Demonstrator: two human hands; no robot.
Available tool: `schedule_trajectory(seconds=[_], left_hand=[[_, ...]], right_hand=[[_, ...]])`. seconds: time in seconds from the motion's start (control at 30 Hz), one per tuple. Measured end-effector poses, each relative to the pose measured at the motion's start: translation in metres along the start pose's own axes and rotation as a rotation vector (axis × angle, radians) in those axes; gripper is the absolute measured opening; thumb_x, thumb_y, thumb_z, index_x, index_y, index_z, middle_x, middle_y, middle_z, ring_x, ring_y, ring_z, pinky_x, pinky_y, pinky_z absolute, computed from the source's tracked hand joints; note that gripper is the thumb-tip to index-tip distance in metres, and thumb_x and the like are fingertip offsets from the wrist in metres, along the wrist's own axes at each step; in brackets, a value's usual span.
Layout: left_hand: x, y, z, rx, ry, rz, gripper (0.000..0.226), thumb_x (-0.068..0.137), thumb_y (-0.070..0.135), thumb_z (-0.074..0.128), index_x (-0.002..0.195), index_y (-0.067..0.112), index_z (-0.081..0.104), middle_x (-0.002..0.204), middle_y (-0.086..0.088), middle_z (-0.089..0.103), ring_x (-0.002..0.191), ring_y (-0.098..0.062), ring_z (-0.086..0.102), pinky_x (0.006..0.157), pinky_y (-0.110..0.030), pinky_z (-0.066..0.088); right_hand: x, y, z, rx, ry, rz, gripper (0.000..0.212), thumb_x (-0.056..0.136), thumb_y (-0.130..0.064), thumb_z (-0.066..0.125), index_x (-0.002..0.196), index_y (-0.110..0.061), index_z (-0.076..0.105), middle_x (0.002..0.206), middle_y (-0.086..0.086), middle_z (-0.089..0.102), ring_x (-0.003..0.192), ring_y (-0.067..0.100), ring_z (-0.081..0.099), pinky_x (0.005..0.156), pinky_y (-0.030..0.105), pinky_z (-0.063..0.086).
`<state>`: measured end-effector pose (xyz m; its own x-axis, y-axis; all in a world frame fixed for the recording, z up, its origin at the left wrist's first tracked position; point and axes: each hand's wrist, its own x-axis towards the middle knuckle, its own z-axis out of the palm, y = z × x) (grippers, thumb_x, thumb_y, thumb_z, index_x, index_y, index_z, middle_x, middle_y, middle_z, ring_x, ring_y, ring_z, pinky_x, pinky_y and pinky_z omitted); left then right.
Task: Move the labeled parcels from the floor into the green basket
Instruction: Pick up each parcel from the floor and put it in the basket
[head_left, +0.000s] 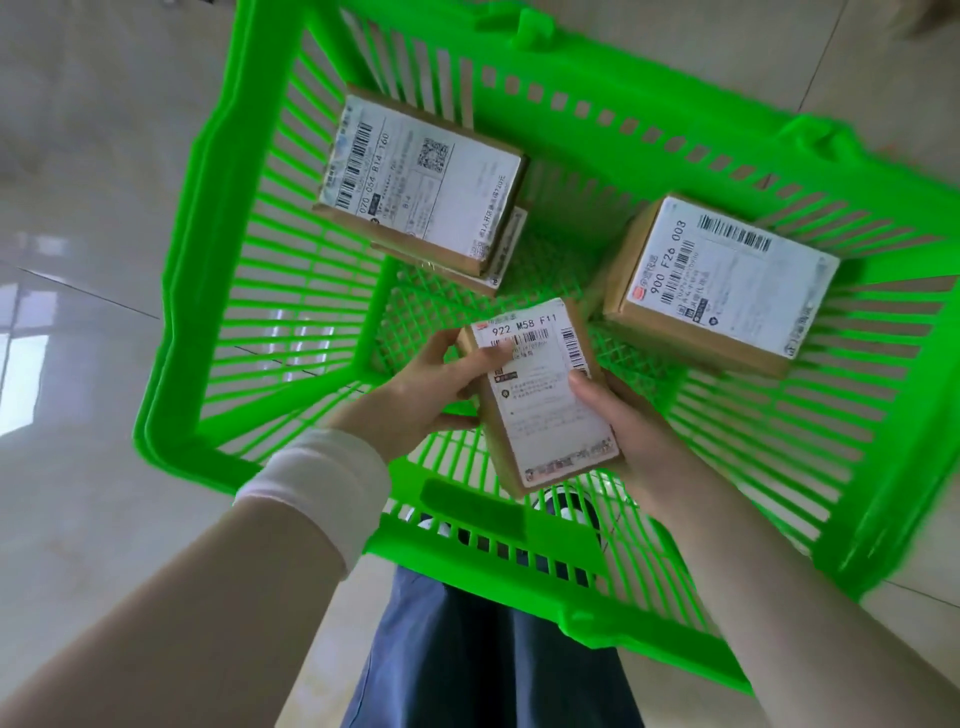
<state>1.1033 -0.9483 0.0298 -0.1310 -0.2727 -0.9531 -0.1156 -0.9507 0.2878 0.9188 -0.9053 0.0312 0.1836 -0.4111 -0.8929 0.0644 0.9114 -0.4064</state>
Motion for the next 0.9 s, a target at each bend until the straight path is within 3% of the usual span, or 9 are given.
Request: schedule_trajectory(seconds=[0.07, 0.2, 0.37, 0.47, 0.57, 0.7, 0.77, 0.83, 0.9], left_hand=[[-0.005, -0.001, -0.004, -0.015, -0.063, -0.055, 0.079, 0.061, 0.040, 0.077, 0.130, 0.022, 0.044, 0.121, -0.010, 0.062, 0.115, -0.030, 0.057, 0.095, -0.048, 0.050], [-0.008, -0.006, -0.006, -0.105, -0.014, -0.054, 0.059, 0.076, 0.025, 0.069, 0.130, 0.016, 0.045, 0.109, -0.007, 0.064, 0.107, -0.027, 0.060, 0.097, -0.044, 0.049], [-0.012, -0.014, 0.001, -0.163, 0.054, -0.075, 0.059, 0.078, 0.029, 0.070, 0.130, 0.015, 0.045, 0.107, -0.006, 0.063, 0.099, -0.023, 0.057, 0.097, -0.036, 0.048], [-0.018, -0.015, 0.002, 0.040, 0.138, -0.039, 0.050, 0.080, 0.036, 0.066, 0.122, 0.017, 0.047, 0.110, -0.004, 0.064, 0.107, -0.022, 0.057, 0.102, -0.039, 0.044], [-0.024, -0.010, -0.007, 0.317, 0.236, 0.051, 0.045, 0.082, 0.037, 0.064, 0.119, 0.014, 0.055, 0.109, 0.000, 0.063, 0.098, -0.017, 0.056, 0.086, -0.028, 0.041], [-0.027, -0.005, -0.023, 0.470, 0.298, 0.069, 0.025, 0.088, 0.033, 0.056, 0.106, 0.017, 0.064, 0.081, 0.001, 0.060, 0.062, -0.007, 0.048, 0.058, -0.020, 0.037], [-0.027, -0.004, -0.031, 0.329, 0.337, 0.053, 0.015, 0.091, 0.029, 0.053, 0.090, 0.019, 0.062, 0.074, -0.001, 0.056, 0.066, -0.014, 0.050, 0.068, -0.026, 0.045], [-0.025, -0.003, -0.039, 0.175, 0.374, 0.047, 0.017, 0.092, 0.028, 0.050, 0.083, 0.017, 0.058, 0.086, -0.008, 0.057, 0.086, -0.021, 0.053, 0.093, -0.040, 0.046], [-0.024, 0.000, -0.047, 0.196, 0.406, 0.060, 0.022, 0.094, 0.029, 0.045, 0.097, 0.012, 0.059, 0.089, -0.011, 0.056, 0.083, -0.022, 0.052, 0.089, -0.037, 0.045]], right_hand=[[0.000, -0.002, -0.004, 0.020, 0.046, 0.004, 0.069, 0.064, -0.049, 0.067, 0.129, -0.029, 0.055, 0.112, -0.001, 0.072, 0.108, 0.021, 0.064, 0.105, 0.048, 0.041], [-0.004, 0.009, -0.009, 0.217, 0.194, 0.067, 0.074, 0.073, -0.043, 0.063, 0.141, -0.027, 0.038, 0.114, 0.007, 0.067, 0.116, 0.024, 0.058, 0.104, 0.051, 0.040], [-0.016, 0.024, 0.009, 0.372, 0.155, 0.110, 0.044, 0.071, -0.047, 0.057, 0.107, -0.022, 0.062, 0.109, 0.010, 0.067, 0.107, 0.029, 0.061, 0.090, 0.050, 0.049], [-0.017, 0.027, 0.015, 0.395, 0.262, 0.092, 0.062, 0.066, -0.044, 0.064, 0.122, -0.018, 0.056, 0.113, 0.012, 0.067, 0.108, 0.030, 0.061, 0.093, 0.051, 0.049], [-0.018, 0.024, 0.022, 0.338, 0.348, 0.087, 0.084, 0.062, -0.042, 0.069, 0.136, -0.015, 0.042, 0.123, 0.014, 0.062, 0.115, 0.030, 0.058, 0.103, 0.051, 0.043], [-0.015, 0.014, 0.038, 0.217, 0.385, 0.041, 0.084, 0.059, -0.046, 0.070, 0.131, -0.010, 0.047, 0.115, 0.009, 0.066, 0.109, 0.025, 0.064, 0.094, 0.039, 0.051], [-0.007, 0.009, 0.048, 0.226, 0.379, 0.041, 0.075, 0.066, -0.043, 0.070, 0.130, -0.008, 0.048, 0.113, 0.010, 0.068, 0.102, 0.023, 0.067, 0.088, 0.035, 0.055], [0.006, 0.005, 0.058, 0.252, 0.371, 0.050, 0.064, 0.078, -0.032, 0.069, 0.132, -0.007, 0.047, 0.115, 0.011, 0.067, 0.102, 0.022, 0.067, 0.088, 0.037, 0.056], [0.022, 0.003, 0.071, 0.263, 0.357, 0.054, 0.061, 0.082, -0.025, 0.067, 0.136, -0.008, 0.043, 0.120, 0.013, 0.065, 0.105, 0.024, 0.066, 0.088, 0.038, 0.056]])
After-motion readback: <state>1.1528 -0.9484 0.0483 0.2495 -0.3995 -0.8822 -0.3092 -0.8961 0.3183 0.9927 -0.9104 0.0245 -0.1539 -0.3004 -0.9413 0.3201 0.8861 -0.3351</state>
